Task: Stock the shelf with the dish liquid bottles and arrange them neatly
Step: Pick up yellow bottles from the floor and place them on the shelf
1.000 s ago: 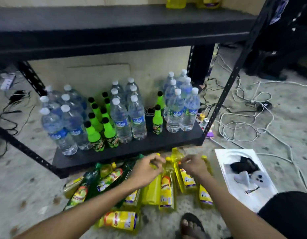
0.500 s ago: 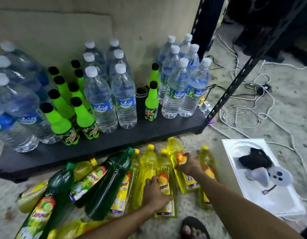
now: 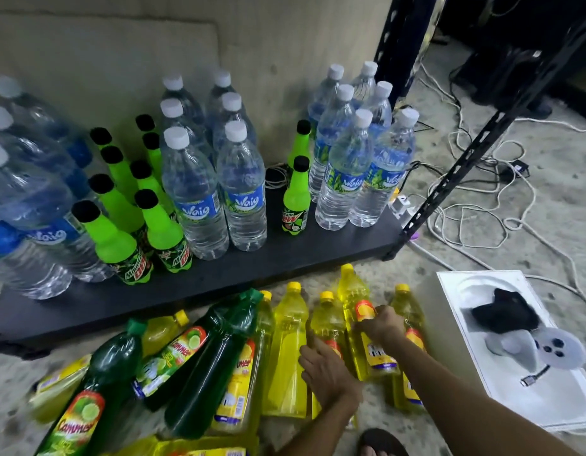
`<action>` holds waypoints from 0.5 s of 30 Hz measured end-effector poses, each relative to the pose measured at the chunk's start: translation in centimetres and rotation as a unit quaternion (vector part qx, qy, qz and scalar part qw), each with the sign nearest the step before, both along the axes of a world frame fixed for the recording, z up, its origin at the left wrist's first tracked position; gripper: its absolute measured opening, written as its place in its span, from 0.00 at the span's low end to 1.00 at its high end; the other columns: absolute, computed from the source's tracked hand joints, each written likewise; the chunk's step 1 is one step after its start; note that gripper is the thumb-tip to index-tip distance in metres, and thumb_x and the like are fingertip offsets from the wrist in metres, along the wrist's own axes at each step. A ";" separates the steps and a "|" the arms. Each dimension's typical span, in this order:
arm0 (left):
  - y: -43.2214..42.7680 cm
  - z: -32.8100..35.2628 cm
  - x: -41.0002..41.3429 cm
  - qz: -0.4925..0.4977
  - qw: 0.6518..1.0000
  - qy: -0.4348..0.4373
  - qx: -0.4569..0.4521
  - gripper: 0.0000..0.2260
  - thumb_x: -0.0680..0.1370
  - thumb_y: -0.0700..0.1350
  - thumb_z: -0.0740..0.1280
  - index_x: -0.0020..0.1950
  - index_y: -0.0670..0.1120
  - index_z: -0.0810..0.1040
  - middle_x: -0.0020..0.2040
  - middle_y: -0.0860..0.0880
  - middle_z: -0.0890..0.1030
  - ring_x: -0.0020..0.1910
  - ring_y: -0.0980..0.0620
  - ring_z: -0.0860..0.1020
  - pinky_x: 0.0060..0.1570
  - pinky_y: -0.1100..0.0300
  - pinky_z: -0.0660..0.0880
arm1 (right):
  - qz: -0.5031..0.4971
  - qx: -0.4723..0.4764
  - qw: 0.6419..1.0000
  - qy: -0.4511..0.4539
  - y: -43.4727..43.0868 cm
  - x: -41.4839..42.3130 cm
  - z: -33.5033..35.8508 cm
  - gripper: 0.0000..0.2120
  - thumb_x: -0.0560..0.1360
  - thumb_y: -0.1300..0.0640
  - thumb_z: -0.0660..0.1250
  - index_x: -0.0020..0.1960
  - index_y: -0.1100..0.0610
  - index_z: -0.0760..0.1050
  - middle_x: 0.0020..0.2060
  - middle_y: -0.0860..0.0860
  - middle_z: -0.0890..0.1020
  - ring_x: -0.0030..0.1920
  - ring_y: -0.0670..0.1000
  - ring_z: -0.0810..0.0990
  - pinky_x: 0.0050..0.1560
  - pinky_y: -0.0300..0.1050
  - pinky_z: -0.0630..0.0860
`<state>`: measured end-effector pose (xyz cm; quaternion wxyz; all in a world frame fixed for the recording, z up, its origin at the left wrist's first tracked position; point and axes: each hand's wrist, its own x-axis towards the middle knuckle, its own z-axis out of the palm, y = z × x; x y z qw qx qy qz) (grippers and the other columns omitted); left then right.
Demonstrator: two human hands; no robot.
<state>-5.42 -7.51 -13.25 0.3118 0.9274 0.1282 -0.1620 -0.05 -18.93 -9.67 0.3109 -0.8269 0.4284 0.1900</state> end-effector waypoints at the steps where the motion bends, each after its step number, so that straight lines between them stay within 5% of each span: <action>1: -0.1 -0.3 0.4 0.004 1.000 0.019 -0.009 0.35 0.48 0.35 0.86 0.49 0.43 0.73 0.43 0.41 0.75 0.39 0.41 0.77 0.29 0.52 0.77 | -0.020 0.002 1.000 -0.006 -0.3 -0.2 0.1 0.31 0.66 0.49 0.80 0.62 0.63 0.77 0.55 0.61 0.82 0.53 0.61 0.83 0.45 0.48 0.81; 4: -0.9 0.8 0.5 0.002 0.995 0.096 -0.028 0.33 0.56 0.33 0.84 0.53 0.40 0.70 0.45 0.36 0.78 0.38 0.37 0.80 0.30 0.51 0.80 | -0.087 0.017 0.996 -0.029 -1.6 -1.3 1.0 0.32 0.65 0.49 0.80 0.62 0.64 0.77 0.55 0.62 0.81 0.53 0.62 0.82 0.47 0.52 0.82; 7: -1.2 0.3 0.3 -0.014 0.989 0.144 0.029 0.31 0.74 0.40 0.74 0.71 0.43 0.60 0.68 0.39 0.71 0.61 0.40 0.79 0.54 0.52 0.80 | -0.130 0.028 0.989 -0.066 -3.3 -2.5 2.1 0.33 0.64 0.48 0.81 0.63 0.62 0.78 0.56 0.63 0.81 0.56 0.63 0.81 0.54 0.54 0.81; 13: 2.0 5.2 0.9 -0.066 0.984 0.158 -0.058 0.57 0.63 0.50 0.82 0.81 0.47 0.48 0.76 0.45 0.65 0.73 0.44 0.70 0.68 0.55 0.70 | -0.135 0.059 0.971 -0.191 -5.0 -5.2 7.4 0.20 0.59 0.50 0.82 0.48 0.55 0.83 0.42 0.56 0.84 0.45 0.60 0.82 0.49 0.53 0.79; 15: 2.6 8.7 2.6 -0.073 0.986 0.116 -0.098 0.50 0.70 0.50 0.77 0.81 0.48 0.47 0.76 0.46 0.65 0.75 0.45 0.67 0.71 0.56 0.66 | -0.131 0.075 0.959 -0.241 -5.1 -5.3 9.7 0.26 0.58 0.56 0.84 0.54 0.58 0.82 0.41 0.54 0.86 0.44 0.57 0.84 0.50 0.54 0.80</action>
